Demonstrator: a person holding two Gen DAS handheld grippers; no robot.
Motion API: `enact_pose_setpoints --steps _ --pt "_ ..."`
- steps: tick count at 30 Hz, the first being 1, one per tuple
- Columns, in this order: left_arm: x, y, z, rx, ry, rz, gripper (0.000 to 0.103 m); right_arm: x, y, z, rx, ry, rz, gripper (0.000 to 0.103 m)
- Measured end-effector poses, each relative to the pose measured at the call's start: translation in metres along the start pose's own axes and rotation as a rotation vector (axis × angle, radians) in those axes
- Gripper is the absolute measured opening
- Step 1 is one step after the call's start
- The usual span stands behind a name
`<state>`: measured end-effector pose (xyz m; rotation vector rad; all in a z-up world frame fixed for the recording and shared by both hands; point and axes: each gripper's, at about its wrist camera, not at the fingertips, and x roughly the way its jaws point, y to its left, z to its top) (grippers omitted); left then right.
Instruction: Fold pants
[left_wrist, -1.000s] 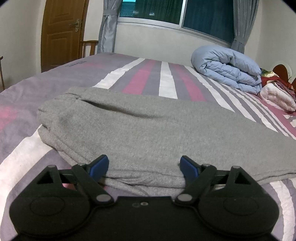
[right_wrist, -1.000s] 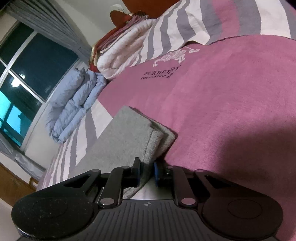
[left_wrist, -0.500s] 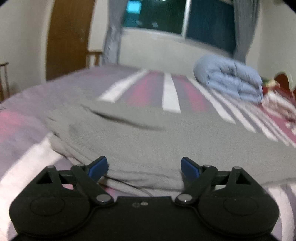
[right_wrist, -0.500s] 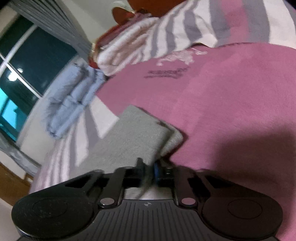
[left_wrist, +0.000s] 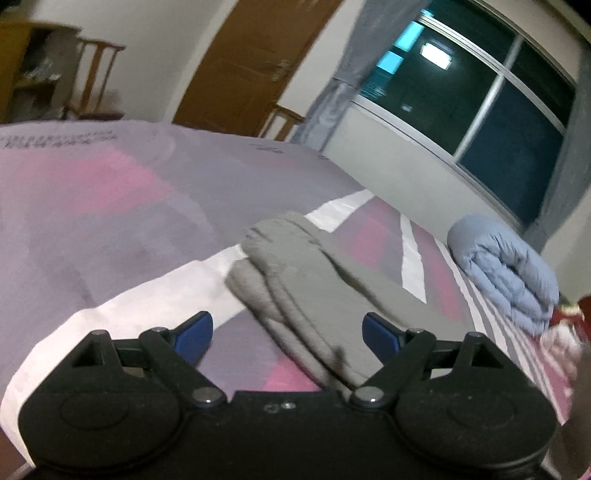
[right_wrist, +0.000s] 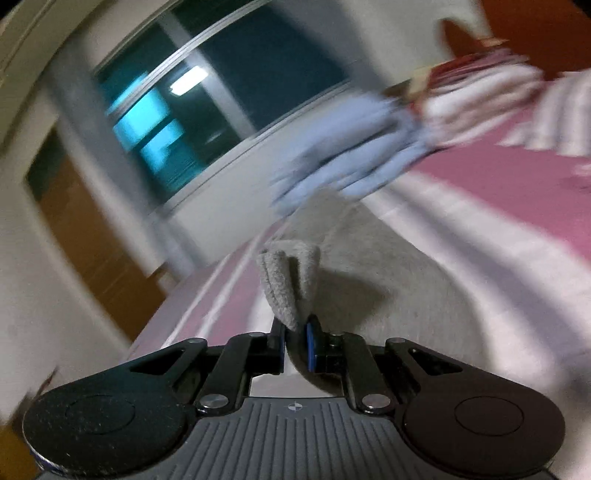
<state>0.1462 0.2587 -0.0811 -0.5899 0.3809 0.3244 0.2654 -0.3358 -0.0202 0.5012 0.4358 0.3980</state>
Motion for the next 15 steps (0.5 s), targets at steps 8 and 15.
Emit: enact_pose_setpoints --steps 8,15 --pt "-0.001 0.009 -0.002 -0.048 0.014 -0.021 0.081 0.078 0.079 -0.132 -0.395 0.327 0.087 0.020" --pt "0.003 0.005 -0.004 -0.029 0.036 -0.036 0.081 0.063 0.070 -0.108 -0.271 0.233 0.109 0.014"
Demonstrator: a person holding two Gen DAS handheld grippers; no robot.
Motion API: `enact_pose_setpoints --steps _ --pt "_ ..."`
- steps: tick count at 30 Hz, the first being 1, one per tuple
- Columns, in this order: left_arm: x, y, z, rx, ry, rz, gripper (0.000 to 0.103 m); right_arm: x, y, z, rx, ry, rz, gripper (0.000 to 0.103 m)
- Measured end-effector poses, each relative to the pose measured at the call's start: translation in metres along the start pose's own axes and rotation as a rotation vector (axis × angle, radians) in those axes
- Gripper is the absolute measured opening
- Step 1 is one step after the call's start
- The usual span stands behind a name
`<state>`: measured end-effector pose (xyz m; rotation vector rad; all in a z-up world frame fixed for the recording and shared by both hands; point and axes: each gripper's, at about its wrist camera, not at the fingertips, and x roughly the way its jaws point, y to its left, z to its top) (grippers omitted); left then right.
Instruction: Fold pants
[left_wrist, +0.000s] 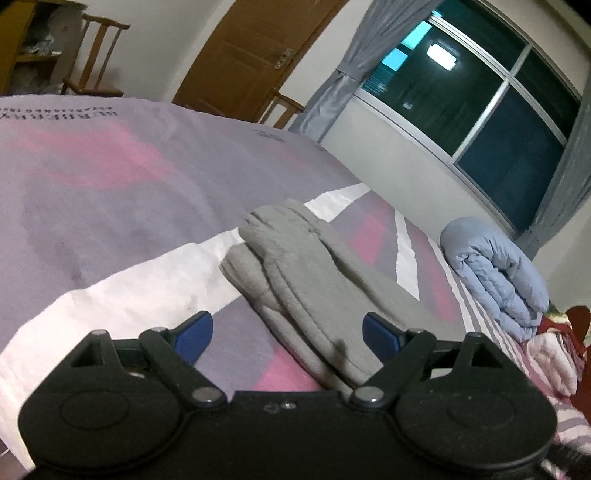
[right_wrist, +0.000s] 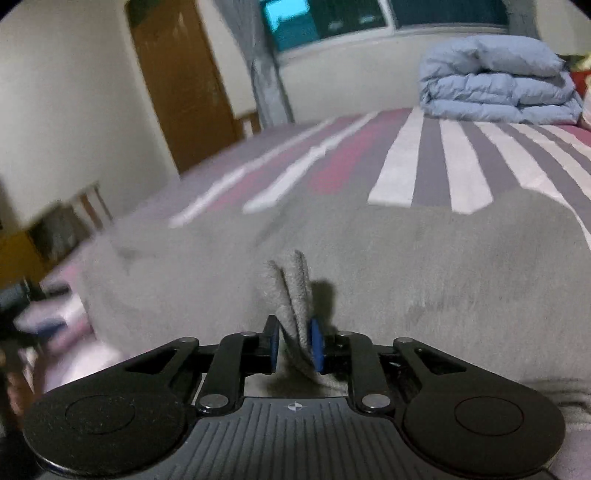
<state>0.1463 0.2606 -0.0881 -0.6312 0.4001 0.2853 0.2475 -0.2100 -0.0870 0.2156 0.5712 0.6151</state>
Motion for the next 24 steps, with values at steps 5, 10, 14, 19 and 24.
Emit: enact_pose_setpoints --steps 5,10,14,19,24 --pt "0.000 0.001 0.000 -0.008 0.000 0.005 0.081 -0.003 0.017 0.005 -0.062 -0.045 0.093 0.014" --pt "0.002 -0.001 -0.001 -0.004 0.010 0.004 0.083 0.016 0.022 -0.020 -0.162 0.083 0.107 0.029" --pt "0.005 -0.001 -0.001 -0.005 0.021 0.001 0.084 -0.026 0.015 -0.012 -0.126 -0.006 0.165 0.047" --pt "0.007 -0.006 -0.002 0.015 0.029 -0.006 0.084 -0.051 -0.034 0.009 0.050 -0.111 -0.115 0.056" --pt "0.009 -0.008 -0.003 0.022 0.039 -0.009 0.085 -0.028 -0.072 0.018 0.084 0.123 -0.214 0.054"
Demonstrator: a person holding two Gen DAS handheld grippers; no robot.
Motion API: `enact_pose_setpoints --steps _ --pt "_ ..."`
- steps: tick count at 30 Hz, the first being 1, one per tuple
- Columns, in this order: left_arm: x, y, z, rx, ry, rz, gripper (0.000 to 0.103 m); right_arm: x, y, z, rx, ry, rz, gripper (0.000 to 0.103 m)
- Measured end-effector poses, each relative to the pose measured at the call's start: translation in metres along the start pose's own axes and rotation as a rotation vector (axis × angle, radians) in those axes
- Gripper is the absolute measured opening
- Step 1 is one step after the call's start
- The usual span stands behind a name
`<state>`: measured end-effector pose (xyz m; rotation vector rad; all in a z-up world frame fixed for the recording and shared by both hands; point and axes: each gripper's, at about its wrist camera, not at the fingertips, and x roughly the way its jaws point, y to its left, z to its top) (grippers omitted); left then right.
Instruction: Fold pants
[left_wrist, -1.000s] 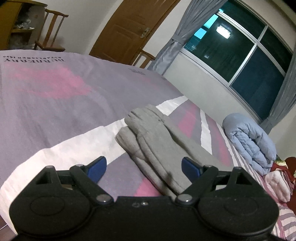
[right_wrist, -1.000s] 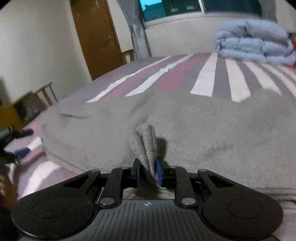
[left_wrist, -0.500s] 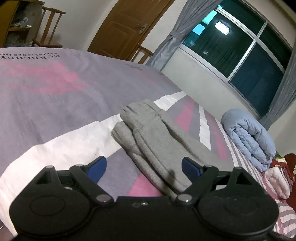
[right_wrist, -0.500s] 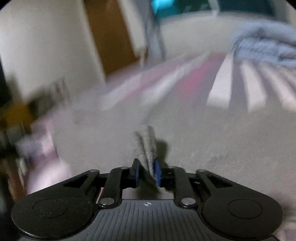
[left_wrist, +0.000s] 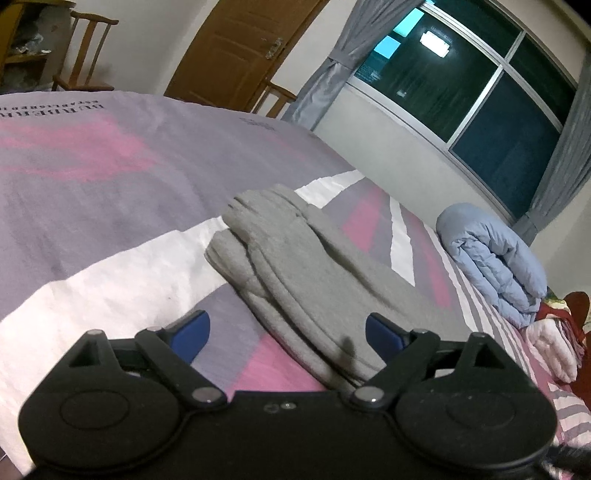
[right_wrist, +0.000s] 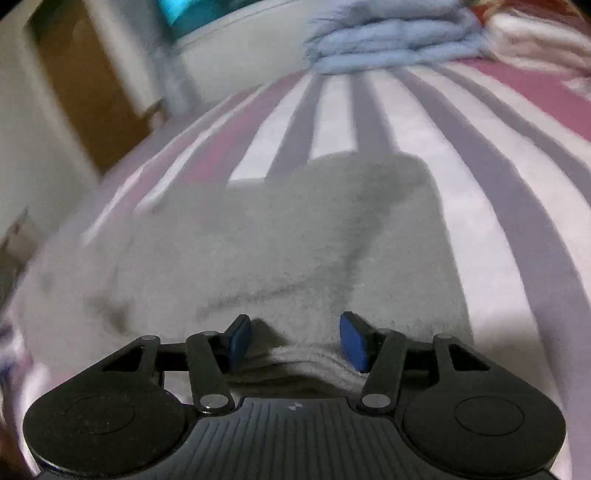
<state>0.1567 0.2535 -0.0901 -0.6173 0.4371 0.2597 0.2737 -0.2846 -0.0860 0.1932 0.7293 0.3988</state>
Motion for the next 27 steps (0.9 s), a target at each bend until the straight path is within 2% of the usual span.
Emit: enact_pose_setpoints --steps 2,4,6,8,10,12,13,14,16,17,18,20,21,22,24,26,27 --pt "0.000 -0.001 0.000 0.005 0.003 0.001 0.085 -0.016 -0.010 0.017 0.045 -0.136 -0.014 0.054" --pt "0.002 -0.002 0.000 0.008 0.010 0.003 0.085 -0.007 -0.022 0.038 0.087 -0.179 -0.084 0.054" --pt "0.004 -0.004 0.000 0.017 0.013 0.007 0.085 0.020 -0.035 0.056 0.098 -0.147 -0.136 0.054" --pt "0.005 -0.006 0.000 0.023 0.015 0.009 0.085 0.065 -0.039 0.056 0.105 0.043 -0.178 0.054" --pt "0.006 -0.006 0.000 0.011 0.012 0.013 0.086 0.059 -0.023 0.053 0.043 -0.003 -0.203 0.054" --pt "0.006 -0.009 0.000 0.022 0.001 0.033 0.085 0.037 -0.009 0.041 0.046 -0.103 -0.114 0.054" --pt "0.006 -0.011 0.000 0.032 -0.009 0.047 0.085 0.032 -0.001 0.034 0.016 -0.142 -0.126 0.054" --pt "0.007 -0.013 0.000 0.048 -0.012 0.056 0.085 0.033 0.006 0.028 -0.013 -0.145 -0.134 0.054" --pt "0.012 -0.016 0.001 0.082 0.010 0.064 0.085 0.065 0.018 0.021 -0.042 -0.009 -0.126 0.054" --pt "0.011 -0.017 0.001 0.091 0.014 0.064 0.085 0.063 0.027 0.017 -0.097 -0.038 -0.161 0.055" --pt "0.011 -0.016 0.002 0.094 0.013 0.057 0.085 0.059 0.033 0.016 -0.110 -0.065 -0.154 0.054" --pt "0.012 -0.014 0.003 0.091 0.020 0.053 0.086 0.048 0.046 0.008 -0.090 -0.138 -0.067 0.054" --pt "0.013 -0.013 0.003 0.085 0.027 0.056 0.086 0.053 0.055 0.002 -0.120 -0.128 -0.061 0.054" --pt "0.015 -0.011 0.003 0.074 0.036 0.055 0.086 0.068 0.068 0.000 -0.160 -0.041 -0.069 0.055" --pt "0.014 -0.009 0.003 0.068 0.037 0.052 0.086 0.076 0.084 -0.001 -0.198 -0.050 -0.109 0.058" --pt "0.013 -0.008 0.003 0.078 0.035 0.055 0.086 0.064 0.089 -0.001 -0.129 -0.094 0.002 0.058" --pt "0.013 -0.007 0.003 0.078 0.033 0.059 0.086 0.063 0.093 -0.005 -0.116 -0.103 0.026 0.058"
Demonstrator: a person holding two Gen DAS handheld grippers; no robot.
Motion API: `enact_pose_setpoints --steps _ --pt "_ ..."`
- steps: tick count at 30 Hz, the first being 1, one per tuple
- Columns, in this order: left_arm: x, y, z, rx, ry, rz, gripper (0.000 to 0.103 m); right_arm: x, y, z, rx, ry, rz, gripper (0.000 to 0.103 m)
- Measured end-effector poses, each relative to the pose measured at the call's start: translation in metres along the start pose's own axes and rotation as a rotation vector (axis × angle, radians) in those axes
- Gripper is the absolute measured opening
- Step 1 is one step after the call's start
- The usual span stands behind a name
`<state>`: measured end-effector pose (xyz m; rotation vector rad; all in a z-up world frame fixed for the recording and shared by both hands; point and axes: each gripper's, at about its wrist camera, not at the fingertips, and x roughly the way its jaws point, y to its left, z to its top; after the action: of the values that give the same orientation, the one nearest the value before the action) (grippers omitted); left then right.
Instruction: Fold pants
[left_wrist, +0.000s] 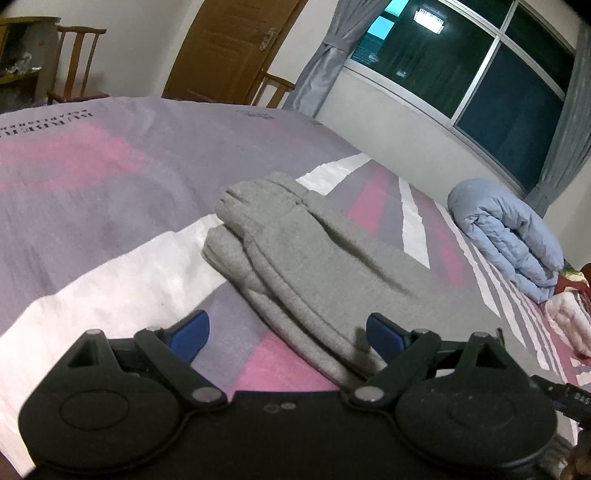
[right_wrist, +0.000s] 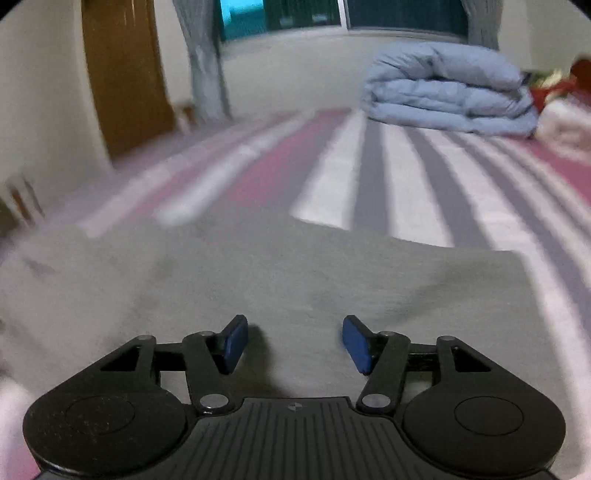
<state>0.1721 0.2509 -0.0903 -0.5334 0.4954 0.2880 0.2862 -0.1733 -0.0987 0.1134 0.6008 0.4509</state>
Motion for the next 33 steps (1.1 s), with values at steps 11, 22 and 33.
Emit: enact_pose_setpoints --steps 11,22,33 --pt "-0.003 0.005 0.001 -0.025 -0.009 -0.026 0.085 -0.009 0.025 -0.006 -0.053 0.018 0.033 0.060" --pt "0.057 0.051 0.027 -0.245 0.060 -0.280 0.079 -0.077 -0.027 0.000 0.007 -0.111 -0.014 0.072" --pt "0.016 -0.024 0.041 -0.102 -0.093 -0.334 0.024 -0.143 -0.157 0.015 0.358 -0.203 -0.148 0.072"
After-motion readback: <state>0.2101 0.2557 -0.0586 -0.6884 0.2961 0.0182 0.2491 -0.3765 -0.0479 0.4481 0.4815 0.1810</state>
